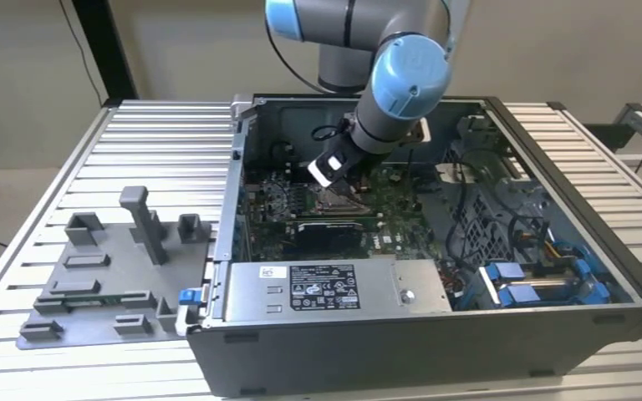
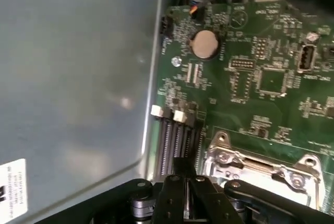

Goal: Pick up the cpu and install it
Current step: 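Install the second cpu locking lever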

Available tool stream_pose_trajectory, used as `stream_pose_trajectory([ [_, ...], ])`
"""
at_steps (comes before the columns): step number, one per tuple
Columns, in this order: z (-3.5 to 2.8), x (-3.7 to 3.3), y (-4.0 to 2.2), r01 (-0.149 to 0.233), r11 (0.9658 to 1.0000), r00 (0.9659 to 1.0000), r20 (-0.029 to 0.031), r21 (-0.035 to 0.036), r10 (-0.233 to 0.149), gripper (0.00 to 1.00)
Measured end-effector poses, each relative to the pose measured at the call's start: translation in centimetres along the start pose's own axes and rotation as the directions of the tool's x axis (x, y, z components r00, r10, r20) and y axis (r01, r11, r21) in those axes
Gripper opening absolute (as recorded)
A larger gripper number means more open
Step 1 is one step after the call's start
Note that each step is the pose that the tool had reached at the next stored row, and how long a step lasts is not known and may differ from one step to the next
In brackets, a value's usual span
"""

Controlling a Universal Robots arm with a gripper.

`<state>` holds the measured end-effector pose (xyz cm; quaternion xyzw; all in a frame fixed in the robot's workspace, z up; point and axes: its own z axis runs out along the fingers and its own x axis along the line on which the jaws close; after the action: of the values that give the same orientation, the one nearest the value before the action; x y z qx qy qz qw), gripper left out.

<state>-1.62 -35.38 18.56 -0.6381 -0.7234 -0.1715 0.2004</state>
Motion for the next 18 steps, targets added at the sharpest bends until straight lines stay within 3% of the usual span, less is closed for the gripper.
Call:
stream_pose_trajectory([
  [6, -2.30, 1.22, -0.21, 0.000, 1.0000, 1.0000, -0.0007, 0.0001, 0.000, 0.00],
  [17, -4.79, 0.00, -0.72, -0.002, 1.0000, 1.0000, 0.0019, 0.0017, 0.002, 0.00],
  [18, -4.88, -0.13, -0.74, -0.002, 1.0000, 1.0000, 0.0055, 0.0029, 0.002, 0.00],
])
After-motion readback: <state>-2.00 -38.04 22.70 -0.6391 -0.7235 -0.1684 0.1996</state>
